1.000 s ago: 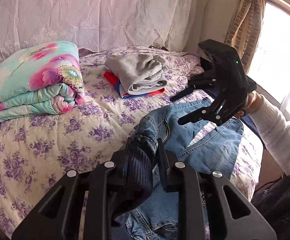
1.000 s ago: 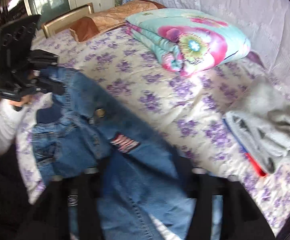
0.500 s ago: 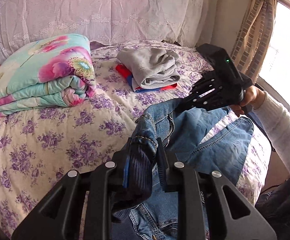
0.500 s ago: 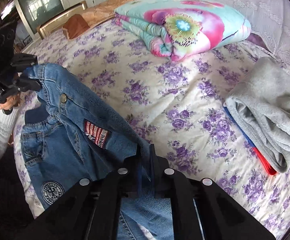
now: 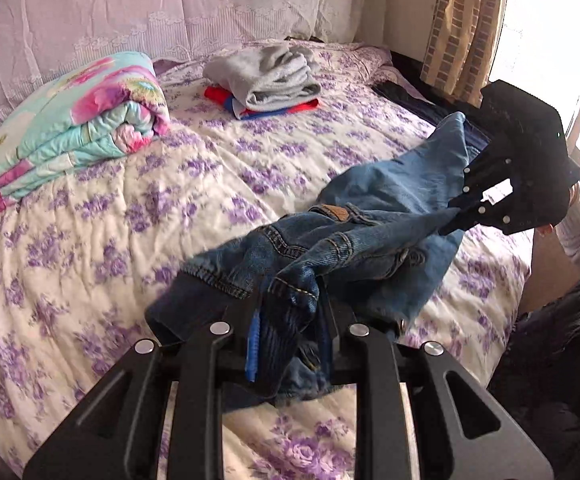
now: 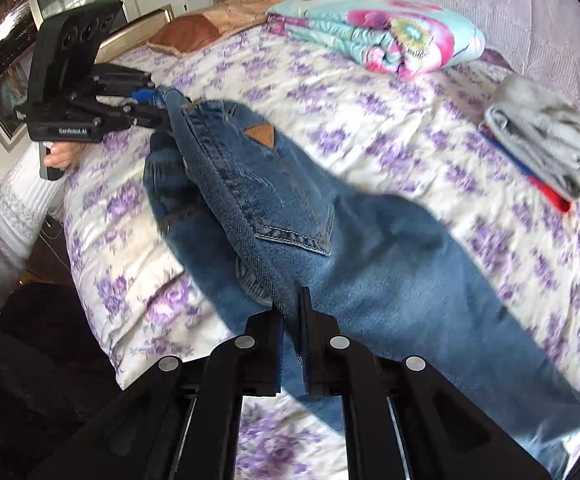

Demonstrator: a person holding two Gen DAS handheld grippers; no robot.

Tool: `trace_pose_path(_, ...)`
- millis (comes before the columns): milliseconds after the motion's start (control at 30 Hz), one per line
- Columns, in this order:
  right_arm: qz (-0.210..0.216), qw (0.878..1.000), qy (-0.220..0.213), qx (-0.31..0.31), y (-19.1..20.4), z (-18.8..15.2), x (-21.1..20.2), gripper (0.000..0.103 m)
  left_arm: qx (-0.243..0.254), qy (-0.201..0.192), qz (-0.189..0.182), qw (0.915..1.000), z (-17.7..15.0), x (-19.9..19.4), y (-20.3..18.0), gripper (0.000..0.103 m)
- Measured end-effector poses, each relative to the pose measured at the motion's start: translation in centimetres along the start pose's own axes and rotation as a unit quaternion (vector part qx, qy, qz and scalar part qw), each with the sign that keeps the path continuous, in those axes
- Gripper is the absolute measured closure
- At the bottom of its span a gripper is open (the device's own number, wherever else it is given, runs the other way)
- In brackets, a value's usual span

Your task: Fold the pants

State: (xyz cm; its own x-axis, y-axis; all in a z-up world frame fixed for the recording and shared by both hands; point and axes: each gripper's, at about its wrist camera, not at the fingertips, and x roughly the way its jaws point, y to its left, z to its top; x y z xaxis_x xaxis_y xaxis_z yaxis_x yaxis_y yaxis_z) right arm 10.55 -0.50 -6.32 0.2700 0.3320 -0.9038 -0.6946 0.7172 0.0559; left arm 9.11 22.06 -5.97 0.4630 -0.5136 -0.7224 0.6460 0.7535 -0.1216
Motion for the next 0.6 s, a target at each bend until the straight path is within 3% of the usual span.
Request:
trace_pose_path(133, -0.009, 0.999, 0.016, 0.036, 0.6, -2.3, 5.1, 0.093, 0.000, 0.018, 0.001, 0.9998, -2.6, 2.4, -0.5, 0.080)
trace_pose_path(233, 0.009, 0.998, 0.001, 0.068, -0.1, -2.3, 4.9, 0.093, 0.005, 0.003, 0.002, 1.0000, -3.2, 1.3, -0.8, 0.073)
trace_pose_path(300, 0.019, 0.996, -0.002, 0.086, -0.5, -2.5, 5.0, 0.093, 0.005, -0.010, 0.011, 0.9999, -3.8, -0.4, -1.1, 0.051)
trace_pose_path(333, 0.019, 0.996, -0.003, 0.086, -0.5, -2.5, 5.0, 0.093, 0.001, -0.026, 0.015, 0.9996, -4.1, -1.6, -1.1, 0.031)
trace_pose_path(367, 0.016, 0.996, -0.005, 0.085, -0.4, -2.5, 5.0, 0.093, -0.007, -0.044, 0.019, 0.9988, -4.5, -3.1, -0.9, 0.024)
trace_pose_path(500, -0.002, 0.997, -0.005, 0.072, 0.1, -2.4, 5.1, 0.091, -0.066, -0.114, 0.013, 0.9913, -4.3, -8.4, -0.9, 0.024)
trace_pose_path(600, -0.003, 0.998, -0.006, 0.068, 0.2, -2.5, 5.0, 0.087, -0.130, -0.120, 0.054, 0.9827, -1.3, -8.7, -2.4, 0.024)
